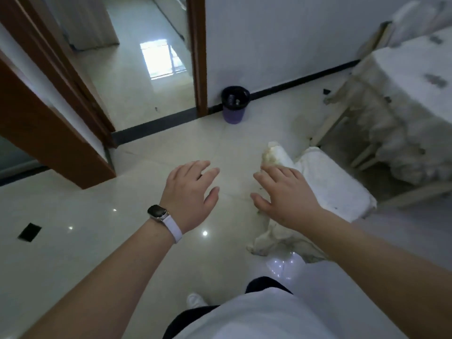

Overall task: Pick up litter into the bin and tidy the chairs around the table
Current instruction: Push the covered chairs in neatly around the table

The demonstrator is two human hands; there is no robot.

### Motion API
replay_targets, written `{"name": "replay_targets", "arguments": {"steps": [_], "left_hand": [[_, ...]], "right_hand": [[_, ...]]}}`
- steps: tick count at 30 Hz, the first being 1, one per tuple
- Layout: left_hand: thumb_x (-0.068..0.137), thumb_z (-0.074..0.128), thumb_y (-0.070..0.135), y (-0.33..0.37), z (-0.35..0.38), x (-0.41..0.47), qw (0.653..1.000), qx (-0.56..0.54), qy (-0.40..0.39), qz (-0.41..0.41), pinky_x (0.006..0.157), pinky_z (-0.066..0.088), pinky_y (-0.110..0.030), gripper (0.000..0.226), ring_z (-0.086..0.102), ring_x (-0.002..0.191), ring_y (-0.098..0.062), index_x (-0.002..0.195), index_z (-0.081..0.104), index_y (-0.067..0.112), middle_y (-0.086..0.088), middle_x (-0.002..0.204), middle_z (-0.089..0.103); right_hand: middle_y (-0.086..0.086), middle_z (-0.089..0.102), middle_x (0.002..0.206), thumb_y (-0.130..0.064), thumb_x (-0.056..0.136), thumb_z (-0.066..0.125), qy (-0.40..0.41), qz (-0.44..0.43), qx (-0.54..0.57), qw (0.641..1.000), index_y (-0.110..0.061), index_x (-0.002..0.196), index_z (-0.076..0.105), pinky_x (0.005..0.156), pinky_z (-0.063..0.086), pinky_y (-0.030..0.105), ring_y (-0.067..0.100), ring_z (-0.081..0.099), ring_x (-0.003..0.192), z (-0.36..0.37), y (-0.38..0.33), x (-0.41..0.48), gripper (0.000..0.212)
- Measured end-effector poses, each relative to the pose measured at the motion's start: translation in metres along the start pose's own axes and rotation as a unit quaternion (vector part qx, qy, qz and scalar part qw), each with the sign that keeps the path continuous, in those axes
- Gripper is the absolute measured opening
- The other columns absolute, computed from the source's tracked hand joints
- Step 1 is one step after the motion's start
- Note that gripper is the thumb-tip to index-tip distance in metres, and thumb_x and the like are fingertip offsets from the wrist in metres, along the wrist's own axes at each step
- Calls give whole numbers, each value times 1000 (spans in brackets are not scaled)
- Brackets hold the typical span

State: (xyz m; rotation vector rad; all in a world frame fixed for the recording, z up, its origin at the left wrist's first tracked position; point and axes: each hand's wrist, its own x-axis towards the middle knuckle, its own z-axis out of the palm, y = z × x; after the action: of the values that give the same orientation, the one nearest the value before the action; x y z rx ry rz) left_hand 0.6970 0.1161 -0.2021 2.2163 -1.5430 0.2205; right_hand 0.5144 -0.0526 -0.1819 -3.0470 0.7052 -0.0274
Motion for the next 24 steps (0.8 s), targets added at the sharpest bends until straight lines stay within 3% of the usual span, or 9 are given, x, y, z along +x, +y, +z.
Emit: {"name": "replay_targets", "arguments": {"steps": [6, 11, 24], "left_hand": [[88, 52, 37, 20, 29, 49, 991, -47, -44, 118, 95, 43, -43, 41, 59, 116, -31, 120, 67, 17, -8, 126, 64], [87, 53, 36, 44, 54, 86, 978, -60, -59, 190, 94, 45, -44, 40, 59, 114, -31, 118, 68, 15, -9, 124, 65], [88, 51, 37, 102, 101, 126, 932, -74, -174, 309, 96, 48, -46, 39, 60, 115, -30, 117, 67, 17, -8, 125, 65]], "right_hand": [[5, 59, 129, -54, 86, 40, 8, 157, 0, 988, -18, 120, 63, 98, 39, 41, 27, 56, 116, 3, 27, -41, 55], [6, 58, 131, -53, 86, 48, 9, 234, 1, 972, -21, 120, 61, 98, 38, 41, 27, 54, 118, 21, 57, -61, 49], [6, 58, 130, -51, 86, 46, 53, 330, 44, 941, -19, 118, 62, 98, 40, 43, 29, 55, 117, 39, 94, -94, 48]]}}
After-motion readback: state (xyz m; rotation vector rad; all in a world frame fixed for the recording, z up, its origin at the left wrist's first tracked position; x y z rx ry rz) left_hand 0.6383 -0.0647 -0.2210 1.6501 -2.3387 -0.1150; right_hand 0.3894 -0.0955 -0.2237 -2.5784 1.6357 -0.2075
